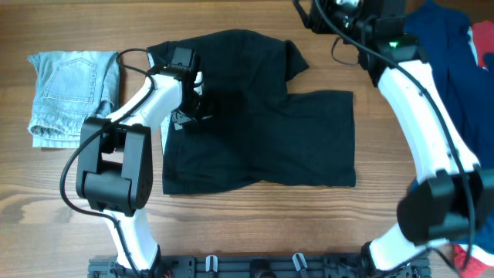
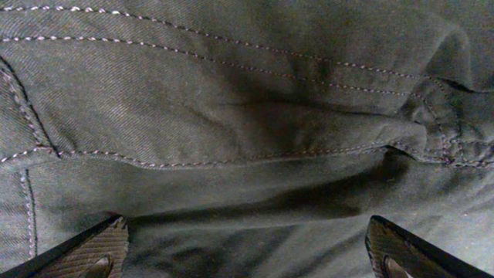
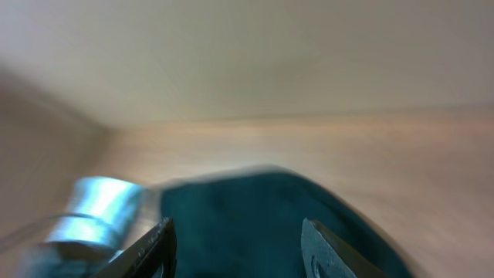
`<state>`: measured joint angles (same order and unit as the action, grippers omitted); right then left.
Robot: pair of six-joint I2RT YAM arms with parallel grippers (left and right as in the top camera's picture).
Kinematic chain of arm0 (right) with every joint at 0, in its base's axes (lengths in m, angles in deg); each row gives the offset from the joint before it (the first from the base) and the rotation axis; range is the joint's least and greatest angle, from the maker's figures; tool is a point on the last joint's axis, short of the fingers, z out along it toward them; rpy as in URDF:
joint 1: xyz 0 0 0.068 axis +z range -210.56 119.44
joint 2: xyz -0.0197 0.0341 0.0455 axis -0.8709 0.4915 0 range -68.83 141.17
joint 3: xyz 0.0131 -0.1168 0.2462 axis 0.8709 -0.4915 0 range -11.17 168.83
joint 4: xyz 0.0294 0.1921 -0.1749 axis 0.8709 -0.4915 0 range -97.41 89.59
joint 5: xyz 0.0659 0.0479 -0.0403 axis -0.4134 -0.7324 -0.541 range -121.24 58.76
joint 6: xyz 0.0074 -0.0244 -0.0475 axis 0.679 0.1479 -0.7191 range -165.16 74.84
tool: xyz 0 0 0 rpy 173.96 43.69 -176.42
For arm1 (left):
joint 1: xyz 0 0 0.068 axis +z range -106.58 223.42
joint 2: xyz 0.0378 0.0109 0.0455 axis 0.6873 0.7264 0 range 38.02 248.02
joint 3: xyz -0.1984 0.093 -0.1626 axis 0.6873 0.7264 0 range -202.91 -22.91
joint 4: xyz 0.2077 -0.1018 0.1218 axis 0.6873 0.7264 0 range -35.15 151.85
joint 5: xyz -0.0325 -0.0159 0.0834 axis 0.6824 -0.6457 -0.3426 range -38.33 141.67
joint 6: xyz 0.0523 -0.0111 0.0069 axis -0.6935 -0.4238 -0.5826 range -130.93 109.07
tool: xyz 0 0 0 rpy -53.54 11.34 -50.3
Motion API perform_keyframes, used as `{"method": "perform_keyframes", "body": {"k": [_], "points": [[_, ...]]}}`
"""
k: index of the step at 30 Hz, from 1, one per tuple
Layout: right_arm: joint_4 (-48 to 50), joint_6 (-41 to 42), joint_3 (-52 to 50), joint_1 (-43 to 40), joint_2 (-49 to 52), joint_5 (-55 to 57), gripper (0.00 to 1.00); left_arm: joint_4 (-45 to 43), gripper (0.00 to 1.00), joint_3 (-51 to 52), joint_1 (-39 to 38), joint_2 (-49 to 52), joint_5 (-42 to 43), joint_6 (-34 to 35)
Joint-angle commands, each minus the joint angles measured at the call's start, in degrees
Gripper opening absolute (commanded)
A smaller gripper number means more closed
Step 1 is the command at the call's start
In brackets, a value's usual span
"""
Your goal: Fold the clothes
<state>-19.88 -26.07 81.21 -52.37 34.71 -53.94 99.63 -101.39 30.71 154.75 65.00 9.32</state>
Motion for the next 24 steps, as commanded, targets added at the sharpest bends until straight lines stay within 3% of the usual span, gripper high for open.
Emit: {"method": "perform_keyframes", "body": {"k": [1,5,9,18,24], "points": [[-5.14,-7.17,-2.01,-1.09,10.08,8.52,0.52,1.70,1.00,5.09,0.55,6.08,-3.63,1.22],[-10.19,-8.44,-2.01,-1.09,18.56,8.52,0.49,1.75,1.00,5.09,0.55,6.08,-3.61,1.25],[-8.55,-11.76,-2.01,-0.66,24.26,7.17,0.48,1.73,1.00,5.09,0.55,6.08,-3.63,1.25],[-6.67,-14.58,-1.99,2.91,24.24,5.09,0.49,1.33,1.00,5.09,0.55,6.08,-3.61,1.25],[0.37,-6.97,-2.01,5.33,24.24,14.58,0.53,1.36,1.00,5.09,0.55,6.08,-3.61,1.25]]}}
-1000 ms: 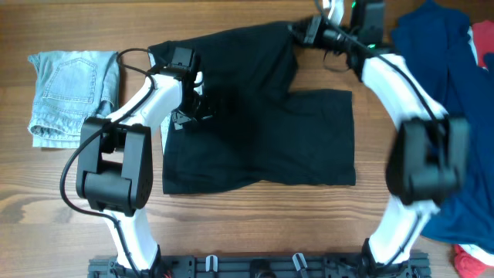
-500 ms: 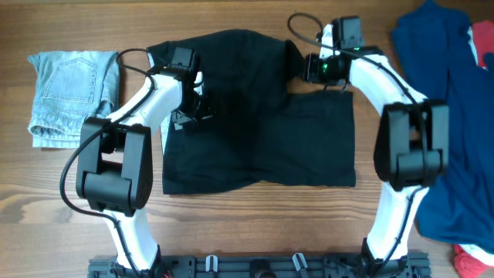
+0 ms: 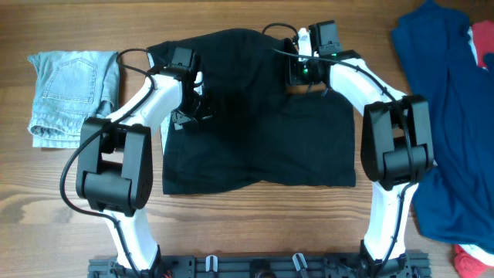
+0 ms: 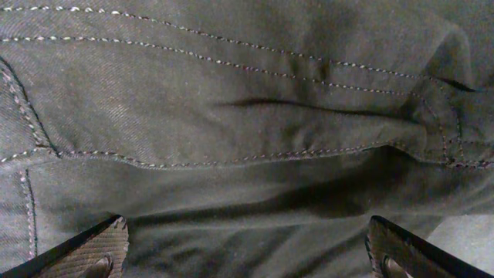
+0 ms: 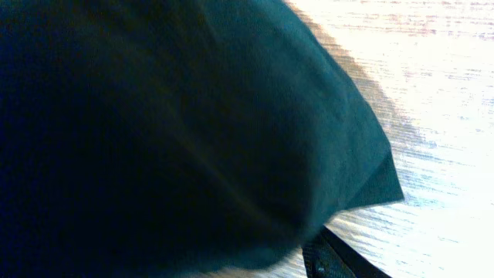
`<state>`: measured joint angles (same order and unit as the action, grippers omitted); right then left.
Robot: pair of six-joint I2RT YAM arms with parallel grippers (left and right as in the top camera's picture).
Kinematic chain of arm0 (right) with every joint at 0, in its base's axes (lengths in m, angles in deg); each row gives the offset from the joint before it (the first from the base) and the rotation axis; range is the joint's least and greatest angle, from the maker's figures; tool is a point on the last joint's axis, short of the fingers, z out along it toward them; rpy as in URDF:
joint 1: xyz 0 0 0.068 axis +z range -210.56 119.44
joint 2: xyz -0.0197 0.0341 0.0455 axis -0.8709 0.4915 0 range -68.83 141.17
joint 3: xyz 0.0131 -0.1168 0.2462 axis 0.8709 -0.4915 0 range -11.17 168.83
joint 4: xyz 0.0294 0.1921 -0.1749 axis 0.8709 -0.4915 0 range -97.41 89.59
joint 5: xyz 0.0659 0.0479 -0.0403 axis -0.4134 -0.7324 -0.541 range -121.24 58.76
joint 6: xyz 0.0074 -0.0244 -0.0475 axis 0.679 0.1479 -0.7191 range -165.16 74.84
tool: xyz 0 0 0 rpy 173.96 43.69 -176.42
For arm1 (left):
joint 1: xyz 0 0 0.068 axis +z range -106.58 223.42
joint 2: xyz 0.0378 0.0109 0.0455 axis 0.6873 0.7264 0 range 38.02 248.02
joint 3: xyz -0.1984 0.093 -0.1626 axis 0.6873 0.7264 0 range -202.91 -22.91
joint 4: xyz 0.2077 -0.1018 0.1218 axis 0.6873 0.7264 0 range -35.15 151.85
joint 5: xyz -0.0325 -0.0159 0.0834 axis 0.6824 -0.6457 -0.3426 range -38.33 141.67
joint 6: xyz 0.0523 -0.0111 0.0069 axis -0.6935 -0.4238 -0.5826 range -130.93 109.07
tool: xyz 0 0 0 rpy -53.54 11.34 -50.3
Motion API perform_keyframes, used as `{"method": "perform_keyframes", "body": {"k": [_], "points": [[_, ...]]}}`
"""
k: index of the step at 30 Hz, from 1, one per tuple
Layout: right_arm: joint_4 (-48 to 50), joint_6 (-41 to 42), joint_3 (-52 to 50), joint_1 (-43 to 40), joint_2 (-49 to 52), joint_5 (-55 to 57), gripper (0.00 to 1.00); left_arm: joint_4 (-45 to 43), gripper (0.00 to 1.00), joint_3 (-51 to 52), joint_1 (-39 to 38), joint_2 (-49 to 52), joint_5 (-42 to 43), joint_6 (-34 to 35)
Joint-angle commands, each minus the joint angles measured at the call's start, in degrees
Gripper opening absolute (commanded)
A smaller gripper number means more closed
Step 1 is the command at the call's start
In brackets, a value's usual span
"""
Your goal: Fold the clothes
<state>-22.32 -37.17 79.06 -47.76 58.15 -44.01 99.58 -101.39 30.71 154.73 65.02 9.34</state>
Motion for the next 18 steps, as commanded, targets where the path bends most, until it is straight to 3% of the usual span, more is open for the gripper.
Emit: {"method": "perform_keyframes", "body": {"k": [1,4,5,6,7,11,16,17,18], "points": [[4.61,4.24,0.13,0.85,0.83,4.66,0.53,1.40,1.00,5.09,0.55,6.10,-3.63,1.22],[8.61,4.24,0.13,0.92,1.07,4.70,0.49,1.40,1.00,5.09,0.55,6.10,-3.63,1.22],[9.35,4.66,0.13,0.92,1.14,5.44,0.36,1.40,1.00,5.09,0.55,6.10,-3.63,1.22],[9.49,6.03,0.13,0.92,1.18,7.19,0.10,1.40,1.00,5.09,0.55,6.10,-3.63,1.22],[9.46,7.45,0.13,0.92,1.18,9.07,0.04,1.40,1.00,5.09,0.55,6.10,-3.63,1.22],[8.44,7.43,1.18,-0.76,-0.96,12.96,0.04,1.40,1.00,5.09,0.55,6.10,-3.63,1.22],[8.20,3.74,8.92,-8.85,-11.19,21.99,0.04,1.38,1.00,5.09,0.55,6.10,-3.63,1.22],[8.13,3.78,11.13,-10.64,-12.44,22.01,0.13,1.38,1.00,5.09,0.55,6.10,-3.63,1.22],[7.91,4.04,12.17,-11.72,-12.85,22.01,0.33,1.40,1.00,5.09,0.55,6.10,-3.63,1.22]]}}
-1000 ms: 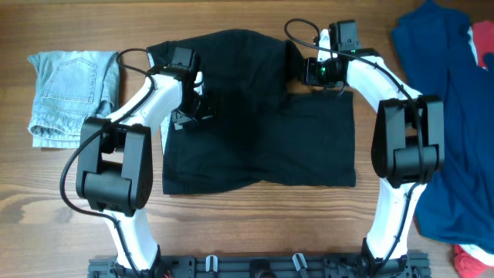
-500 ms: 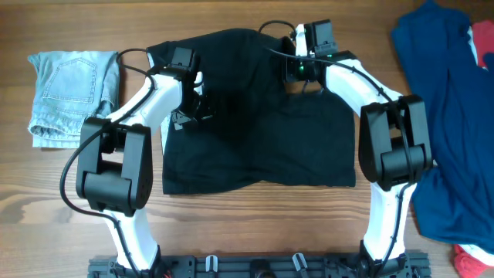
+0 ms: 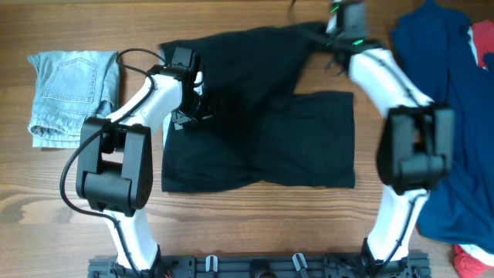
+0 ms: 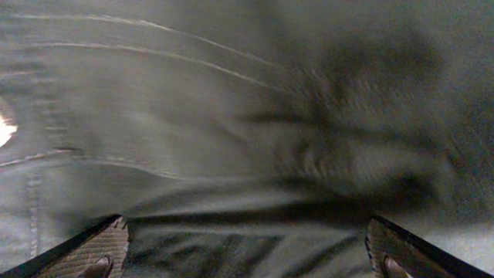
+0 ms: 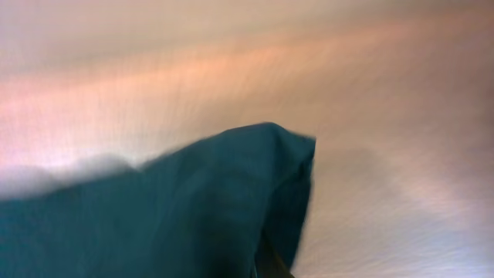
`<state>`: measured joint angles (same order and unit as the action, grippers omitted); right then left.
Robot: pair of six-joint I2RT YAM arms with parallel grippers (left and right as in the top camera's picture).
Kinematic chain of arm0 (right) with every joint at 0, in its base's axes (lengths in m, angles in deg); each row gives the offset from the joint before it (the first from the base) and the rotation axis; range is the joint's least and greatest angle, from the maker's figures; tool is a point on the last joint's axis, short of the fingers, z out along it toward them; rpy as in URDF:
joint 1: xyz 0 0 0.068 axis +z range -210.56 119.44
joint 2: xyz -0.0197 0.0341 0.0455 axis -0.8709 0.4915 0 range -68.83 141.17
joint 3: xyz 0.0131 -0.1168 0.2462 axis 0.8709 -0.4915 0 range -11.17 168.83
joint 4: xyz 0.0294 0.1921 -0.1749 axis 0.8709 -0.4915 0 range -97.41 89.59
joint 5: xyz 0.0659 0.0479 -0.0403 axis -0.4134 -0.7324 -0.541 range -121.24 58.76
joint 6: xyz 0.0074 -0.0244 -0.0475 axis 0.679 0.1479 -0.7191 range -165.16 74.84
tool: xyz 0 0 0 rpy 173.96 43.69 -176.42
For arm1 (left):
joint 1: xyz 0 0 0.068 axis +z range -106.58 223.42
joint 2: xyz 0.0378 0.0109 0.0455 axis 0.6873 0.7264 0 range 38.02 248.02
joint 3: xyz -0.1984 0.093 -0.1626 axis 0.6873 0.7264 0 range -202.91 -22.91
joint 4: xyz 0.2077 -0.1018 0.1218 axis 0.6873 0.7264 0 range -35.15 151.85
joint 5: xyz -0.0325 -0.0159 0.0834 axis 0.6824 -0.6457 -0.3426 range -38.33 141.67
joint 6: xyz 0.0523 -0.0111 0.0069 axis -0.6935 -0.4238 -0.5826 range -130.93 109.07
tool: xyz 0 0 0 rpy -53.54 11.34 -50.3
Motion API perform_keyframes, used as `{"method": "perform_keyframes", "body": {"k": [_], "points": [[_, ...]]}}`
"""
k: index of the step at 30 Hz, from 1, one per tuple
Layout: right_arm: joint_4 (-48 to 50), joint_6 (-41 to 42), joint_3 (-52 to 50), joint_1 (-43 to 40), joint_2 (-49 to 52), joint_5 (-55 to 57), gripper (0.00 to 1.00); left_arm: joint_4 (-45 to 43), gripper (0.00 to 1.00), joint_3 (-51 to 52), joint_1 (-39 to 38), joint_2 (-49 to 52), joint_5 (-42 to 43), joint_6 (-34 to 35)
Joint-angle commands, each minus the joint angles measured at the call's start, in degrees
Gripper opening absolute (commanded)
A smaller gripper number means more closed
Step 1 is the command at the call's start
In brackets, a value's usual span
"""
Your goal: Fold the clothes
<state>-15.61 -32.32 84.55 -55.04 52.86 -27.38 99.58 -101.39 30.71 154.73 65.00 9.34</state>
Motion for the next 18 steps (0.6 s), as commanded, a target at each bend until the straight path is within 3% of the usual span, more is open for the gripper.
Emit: {"method": "perform_keyframes", "body": {"k": [1,6,10,18], "points": [[0.66,-0.83,7.41,-5.49,-7.65,5.38,0.53,1.42,1.00,5.09,0.55,6.10,-3.61,1.22],[-9.44,-0.68,6.10,-6.58,-6.73,5.11,0.61,1.88,1.00,5.09,0.55,6.10,-3.61,1.22],[-18.29,-0.90,2.82,-6.23,-5.31,-1.49,0.67,1.86,1.00,5.09,0.55,6.10,-3.61,1.25],[-15.37,-7.13,-1.73,-6.03,1.79,-15.34,0.76,1.84,1.00,5.09,0.55,6.10,-3.61,1.22]]}}
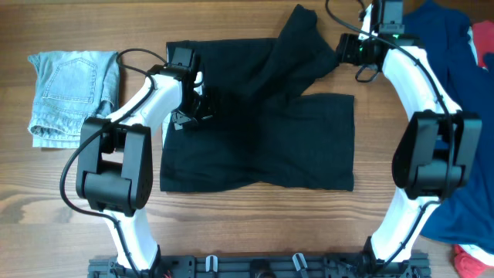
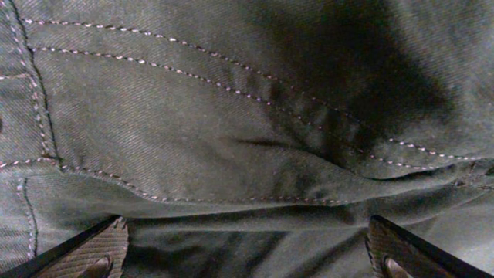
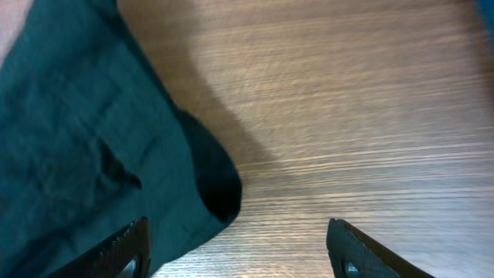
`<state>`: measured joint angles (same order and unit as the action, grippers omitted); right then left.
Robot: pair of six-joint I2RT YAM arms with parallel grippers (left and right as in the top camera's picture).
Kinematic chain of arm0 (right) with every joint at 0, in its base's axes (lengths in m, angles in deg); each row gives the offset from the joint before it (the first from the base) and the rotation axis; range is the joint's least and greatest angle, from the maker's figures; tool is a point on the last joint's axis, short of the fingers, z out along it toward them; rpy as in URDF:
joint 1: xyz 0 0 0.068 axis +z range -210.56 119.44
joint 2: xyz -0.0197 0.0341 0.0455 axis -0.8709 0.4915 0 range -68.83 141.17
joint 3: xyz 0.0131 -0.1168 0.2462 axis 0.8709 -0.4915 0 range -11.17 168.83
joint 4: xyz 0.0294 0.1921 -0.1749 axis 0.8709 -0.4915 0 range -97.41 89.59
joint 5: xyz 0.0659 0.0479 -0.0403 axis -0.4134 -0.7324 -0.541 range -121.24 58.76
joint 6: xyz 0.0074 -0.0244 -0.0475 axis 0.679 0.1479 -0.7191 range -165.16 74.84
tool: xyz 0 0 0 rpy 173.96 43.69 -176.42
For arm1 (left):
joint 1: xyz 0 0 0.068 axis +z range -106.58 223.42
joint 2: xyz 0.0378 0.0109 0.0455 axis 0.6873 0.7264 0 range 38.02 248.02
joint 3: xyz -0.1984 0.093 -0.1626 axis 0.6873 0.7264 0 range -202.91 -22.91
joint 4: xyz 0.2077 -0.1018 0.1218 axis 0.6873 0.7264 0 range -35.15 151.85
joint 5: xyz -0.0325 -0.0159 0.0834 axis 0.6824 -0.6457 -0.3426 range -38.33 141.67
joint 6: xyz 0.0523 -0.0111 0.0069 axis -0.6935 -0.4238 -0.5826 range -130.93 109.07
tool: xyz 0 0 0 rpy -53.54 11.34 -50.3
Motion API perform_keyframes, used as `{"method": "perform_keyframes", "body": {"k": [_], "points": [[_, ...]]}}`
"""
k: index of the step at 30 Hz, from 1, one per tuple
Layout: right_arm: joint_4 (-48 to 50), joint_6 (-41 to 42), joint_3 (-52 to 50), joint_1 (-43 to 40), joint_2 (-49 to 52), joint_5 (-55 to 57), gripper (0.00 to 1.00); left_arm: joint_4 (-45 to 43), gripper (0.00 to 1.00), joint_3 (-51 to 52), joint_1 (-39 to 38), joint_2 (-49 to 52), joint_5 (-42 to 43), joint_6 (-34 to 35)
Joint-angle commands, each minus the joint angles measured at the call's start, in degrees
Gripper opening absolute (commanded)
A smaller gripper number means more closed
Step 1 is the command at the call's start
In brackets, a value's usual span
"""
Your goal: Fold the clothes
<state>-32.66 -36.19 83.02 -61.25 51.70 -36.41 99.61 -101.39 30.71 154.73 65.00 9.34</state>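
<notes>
A black garment lies spread across the middle of the table, one part thrown up toward the far edge. My left gripper rests low over its left side, open. Black stitched cloth fills the left wrist view, with the gripper spread wide over it. My right gripper is open beside the garment's far right corner. In the right wrist view the gripper straddles the cloth's edge and bare wood, gripping nothing.
Folded light-blue jeans lie at the left edge. A dark blue garment is heaped at the right, with something red at the near right corner. Wooden table shows in front of the black garment.
My right gripper was shut on the garment's far right part, held up near the far edge. It is now open and lower to the right; the cloth lies draped. The left gripper has not moved.
The right gripper was first open near the blue heap, far from the black garment. It was then at the garment's far right corner, then held that corner toward the far edge. That part now lies released; the left gripper stayed open on the left side throughout.
</notes>
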Motion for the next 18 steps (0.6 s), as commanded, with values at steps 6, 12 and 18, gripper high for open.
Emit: {"method": "perform_keyframes", "body": {"k": [6,12,18], "points": [[4.61,-2.25,-0.20,1.38,8.07,-8.70,0.74,1.75,1.00,5.09,0.55,6.10,-3.61,1.22],[-1.88,6.29,-0.11,0.81,7.58,4.37,0.04,2.10,1.00,5.09,0.55,6.10,-3.61,1.22],[-13.75,16.24,-0.11,-6.43,0.07,14.10,0.11,13.05,0.98,5.09,0.55,6.10,-4.35,1.16]]}}
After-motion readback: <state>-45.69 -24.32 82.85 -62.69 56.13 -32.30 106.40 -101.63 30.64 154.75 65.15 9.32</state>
